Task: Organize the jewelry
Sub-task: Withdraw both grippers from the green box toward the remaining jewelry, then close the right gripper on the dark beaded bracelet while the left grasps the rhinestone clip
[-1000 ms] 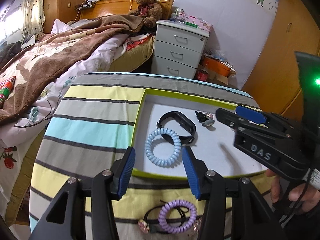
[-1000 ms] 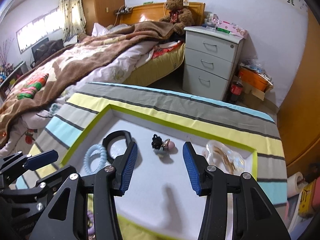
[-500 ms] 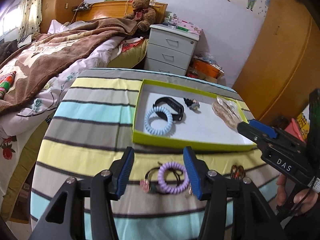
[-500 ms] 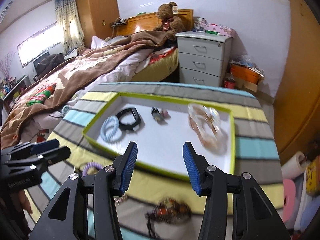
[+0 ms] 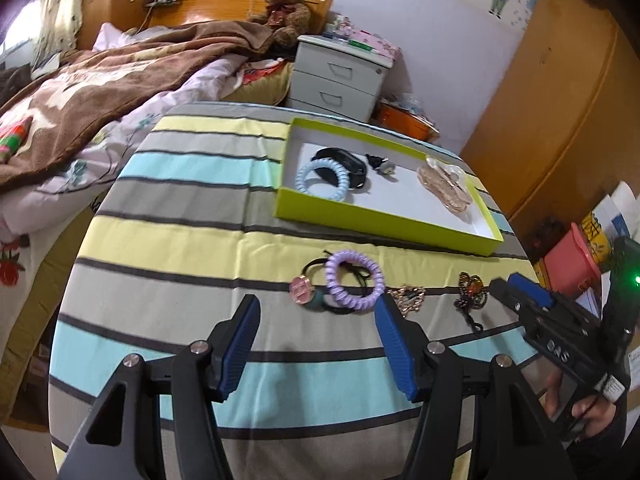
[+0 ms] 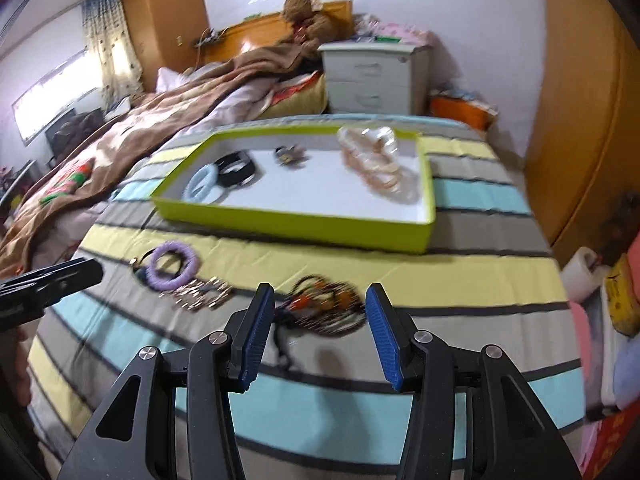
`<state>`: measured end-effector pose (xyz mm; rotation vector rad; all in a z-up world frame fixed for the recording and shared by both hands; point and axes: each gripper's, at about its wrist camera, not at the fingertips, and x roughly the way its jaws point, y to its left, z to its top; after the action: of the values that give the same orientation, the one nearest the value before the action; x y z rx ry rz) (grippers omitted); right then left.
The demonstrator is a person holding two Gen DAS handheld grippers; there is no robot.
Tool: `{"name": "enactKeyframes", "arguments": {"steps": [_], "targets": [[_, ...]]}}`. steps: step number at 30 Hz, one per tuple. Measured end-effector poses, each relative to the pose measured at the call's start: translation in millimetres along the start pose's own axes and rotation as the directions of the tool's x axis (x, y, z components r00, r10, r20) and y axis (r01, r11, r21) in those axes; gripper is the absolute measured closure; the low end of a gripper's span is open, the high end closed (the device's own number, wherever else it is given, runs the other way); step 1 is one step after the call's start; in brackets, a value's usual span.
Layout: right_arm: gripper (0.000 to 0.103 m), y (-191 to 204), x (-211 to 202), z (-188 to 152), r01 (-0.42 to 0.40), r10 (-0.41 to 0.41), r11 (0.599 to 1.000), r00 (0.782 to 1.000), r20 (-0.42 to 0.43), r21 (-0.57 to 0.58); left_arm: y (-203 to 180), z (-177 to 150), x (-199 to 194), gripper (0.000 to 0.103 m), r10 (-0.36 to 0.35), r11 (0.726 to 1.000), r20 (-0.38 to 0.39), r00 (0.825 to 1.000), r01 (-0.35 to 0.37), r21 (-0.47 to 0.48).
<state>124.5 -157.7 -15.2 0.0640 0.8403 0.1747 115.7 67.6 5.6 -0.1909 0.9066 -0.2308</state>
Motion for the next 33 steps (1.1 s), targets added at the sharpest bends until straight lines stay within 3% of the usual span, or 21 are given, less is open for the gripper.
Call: {"name": "enactKeyframes", "arguments": {"steps": [7, 15, 17, 18, 23, 24, 33], "targets": [[0.055, 14, 22, -3, -0.019, 0.018, 0.999, 0.998, -0.067, -0.027, 13, -6, -3, 0.041, 0.010, 1.000, 0.005, 1.000, -0.010, -0.025], [0.055, 25, 35, -4, 0.045, -0.053, 0.996, 0.994, -0.096, -0.083, 23, -8, -2, 0.041, 0.026, 0.998, 0.000, 1.000, -0.026, -0.052], [0.061, 26, 35, -5, 0.071, -0.079, 0.992, 0.993, -0.087, -0.102, 25, -8, -1, 0.041, 0.025, 0.998, -0.004, 1.000, -0.025, -0.058], [0.070, 26, 35, -6, 0.096, -0.105, 0.989, 0.991, -0.079, -0.115, 25, -8, 0, 0.041, 0.020, 0.998, -0.004, 1.000, -0.020, -0.059], [0.078, 22, 32, -7, 0.087, -0.095, 0.991, 0.993, -0.072, -0.104, 26, -8, 1, 0.041, 0.021, 0.998, -0.007, 1.000, -0.022, -0.058], [0.084, 20, 31, -8, 0.092, -0.099, 0.991, 0.993, -0.068, -0.101, 25, -8, 1, 0.041, 0.023, 0.998, -0.008, 1.000, -0.023, -0.057], [0.086, 2, 9, -8, 0.063, -0.063, 0.997, 0.998, -0.016, -0.043, 12, -5, 5, 0.042, 0.022, 1.000, -0.018, 1.000, -0.023, -0.014]]}}
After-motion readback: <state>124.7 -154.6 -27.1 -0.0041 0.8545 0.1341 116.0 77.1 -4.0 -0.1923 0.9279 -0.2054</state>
